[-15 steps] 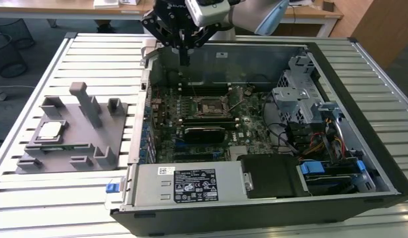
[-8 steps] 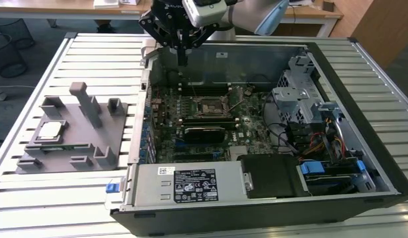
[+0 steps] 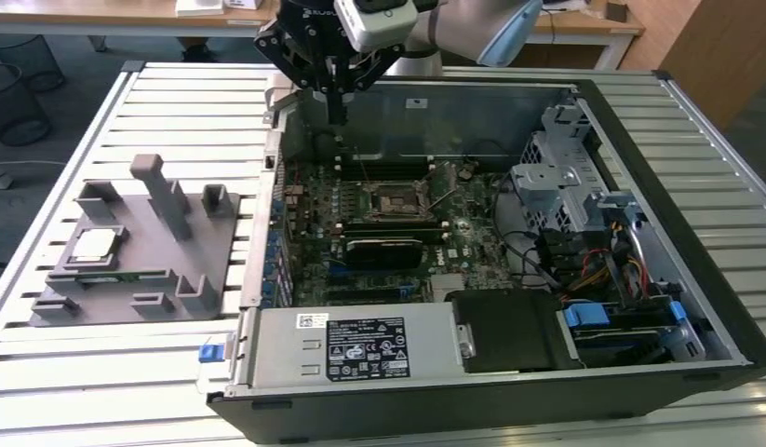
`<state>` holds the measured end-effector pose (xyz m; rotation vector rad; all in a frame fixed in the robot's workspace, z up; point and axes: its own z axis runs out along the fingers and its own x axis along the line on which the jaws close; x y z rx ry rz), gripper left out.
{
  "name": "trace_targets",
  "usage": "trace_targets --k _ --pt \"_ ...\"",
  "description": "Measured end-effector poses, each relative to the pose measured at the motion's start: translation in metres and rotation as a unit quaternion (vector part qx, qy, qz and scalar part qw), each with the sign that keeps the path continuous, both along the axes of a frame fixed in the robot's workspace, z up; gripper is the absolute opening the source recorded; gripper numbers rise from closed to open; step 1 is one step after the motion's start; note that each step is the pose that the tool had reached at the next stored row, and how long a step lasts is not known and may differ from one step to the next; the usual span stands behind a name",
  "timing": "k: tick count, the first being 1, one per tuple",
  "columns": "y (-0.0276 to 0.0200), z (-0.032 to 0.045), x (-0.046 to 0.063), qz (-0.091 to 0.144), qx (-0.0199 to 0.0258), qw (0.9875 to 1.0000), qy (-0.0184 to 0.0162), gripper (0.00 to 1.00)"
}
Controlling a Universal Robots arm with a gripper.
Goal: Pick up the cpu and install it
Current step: 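Reach for the cpu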
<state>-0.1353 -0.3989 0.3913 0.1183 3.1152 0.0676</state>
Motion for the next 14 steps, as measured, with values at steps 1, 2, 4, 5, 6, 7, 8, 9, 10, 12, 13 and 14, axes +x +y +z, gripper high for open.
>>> trace_targets --k 1,2,4,5,6,7,8,9,10,12,13,14 --pt "0.0000 -0.0001 -0.0006 0.000 0.0000 1.0000 0.0002 0.11" --pt "0.0000 -0.0002 -0.0012 0.000 0.0000 1.0000 0.0003 0.11" --pt "0.0000 -0.0004 -0.0023 0.000 0.0000 1.0000 0.0008 0.11" --pt "0.0000 -0.0006 -0.0029 0.000 0.0000 1.0000 0.0010 0.11" --pt "0.0000 -0.0007 -0.0035 0.000 0.0000 1.0000 0.0012 0.11" --pt "0.0000 -0.0009 -0.0042 0.000 0.0000 1.0000 0.0013 0.11" --pt "0.0000 -0.0010 -0.0049 0.000 0.0000 1.0000 0.0015 0.11" --pt "0.0000 -0.0011 -0.0057 0.000 0.0000 1.0000 0.0017 0.11" --pt "0.0000 -0.0013 -0.0065 0.000 -0.0001 1.0000 0.0019 0.11" --pt "0.0000 -0.0016 -0.0083 0.000 0.0000 1.0000 0.0022 0.11" --pt "0.0000 -0.0017 -0.0090 0.000 0.0000 1.0000 0.0024 0.11" --pt "0.0000 -0.0018 -0.0096 0.000 0.0000 1.0000 0.0026 0.11"
